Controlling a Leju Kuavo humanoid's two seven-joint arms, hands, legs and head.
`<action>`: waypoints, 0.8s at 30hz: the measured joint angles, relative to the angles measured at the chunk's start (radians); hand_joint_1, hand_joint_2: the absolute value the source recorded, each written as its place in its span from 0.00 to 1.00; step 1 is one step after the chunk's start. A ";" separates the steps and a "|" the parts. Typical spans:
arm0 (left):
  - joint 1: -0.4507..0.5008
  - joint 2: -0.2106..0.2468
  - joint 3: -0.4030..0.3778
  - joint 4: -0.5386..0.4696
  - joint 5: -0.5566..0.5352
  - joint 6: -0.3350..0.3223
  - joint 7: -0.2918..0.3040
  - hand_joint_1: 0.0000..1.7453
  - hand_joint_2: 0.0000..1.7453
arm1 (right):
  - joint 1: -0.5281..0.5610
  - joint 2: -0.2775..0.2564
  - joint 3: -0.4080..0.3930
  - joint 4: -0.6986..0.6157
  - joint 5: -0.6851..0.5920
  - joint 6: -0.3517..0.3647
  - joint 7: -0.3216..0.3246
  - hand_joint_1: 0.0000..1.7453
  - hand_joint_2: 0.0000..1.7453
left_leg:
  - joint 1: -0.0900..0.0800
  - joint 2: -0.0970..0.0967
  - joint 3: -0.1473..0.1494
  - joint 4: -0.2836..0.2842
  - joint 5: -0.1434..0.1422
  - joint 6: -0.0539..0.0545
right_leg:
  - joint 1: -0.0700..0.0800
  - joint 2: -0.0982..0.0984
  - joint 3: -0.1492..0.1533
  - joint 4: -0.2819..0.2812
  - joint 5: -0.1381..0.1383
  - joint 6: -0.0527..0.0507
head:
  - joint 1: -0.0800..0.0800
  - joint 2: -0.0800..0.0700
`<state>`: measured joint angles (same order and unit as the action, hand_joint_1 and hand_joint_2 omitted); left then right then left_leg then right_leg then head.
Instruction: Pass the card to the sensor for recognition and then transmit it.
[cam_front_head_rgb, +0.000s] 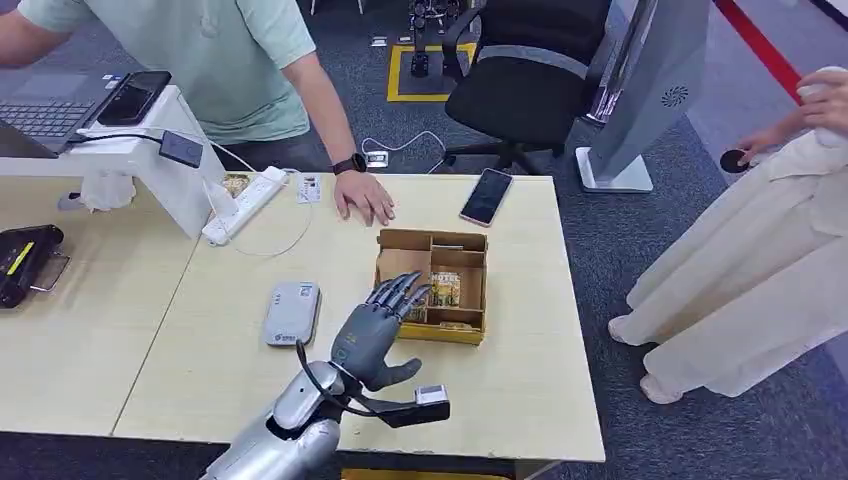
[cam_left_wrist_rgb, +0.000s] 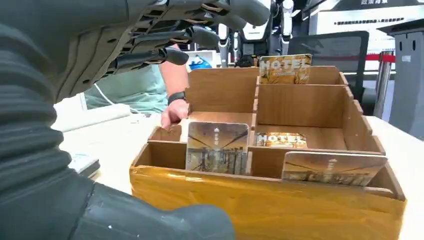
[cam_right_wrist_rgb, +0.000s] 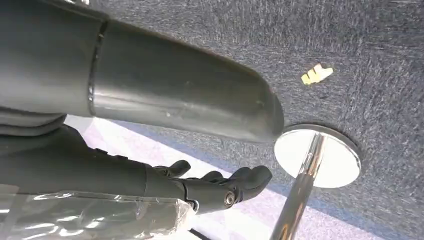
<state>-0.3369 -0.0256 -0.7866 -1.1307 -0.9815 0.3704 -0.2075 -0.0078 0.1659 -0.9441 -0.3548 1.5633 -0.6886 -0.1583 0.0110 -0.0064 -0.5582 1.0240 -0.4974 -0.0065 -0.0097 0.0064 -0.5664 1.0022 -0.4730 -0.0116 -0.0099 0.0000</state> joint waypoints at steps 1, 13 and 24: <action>0.000 0.000 0.000 0.000 -0.003 0.003 0.002 0.00 1.00 | 0.000 0.000 0.000 0.000 0.000 0.000 0.000 0.00 0.00 | 0.000 0.000 0.000 0.000 0.000 0.000 | 0.000 0.000 0.000 0.000 0.000 0.000 | 0.000 0.000; -0.019 -0.004 -0.008 0.010 -0.002 0.010 0.000 0.00 1.00 | -0.003 0.000 0.000 0.000 0.000 0.000 -0.010 0.00 0.00 | 0.000 0.000 0.000 0.000 0.000 0.000 | 0.000 0.000 0.000 0.000 0.000 0.000 | 0.000 0.000; -0.014 -0.033 -0.018 0.039 0.006 0.015 -0.004 0.00 1.00 | -0.005 0.000 0.000 0.000 0.000 0.000 -0.013 0.00 0.00 | 0.000 0.000 0.000 0.000 0.000 0.000 | 0.000 0.000 0.000 0.000 0.000 0.000 | 0.000 0.000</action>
<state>-0.3509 -0.0583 -0.8045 -1.0914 -0.9758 0.3857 -0.2117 -0.0127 0.1659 -0.9445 -0.3548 1.5633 -0.6886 -0.1709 0.0110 -0.0063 -0.5582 1.0240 -0.4975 -0.0065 -0.0097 0.0065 -0.5664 1.0022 -0.4730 -0.0116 -0.0099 0.0000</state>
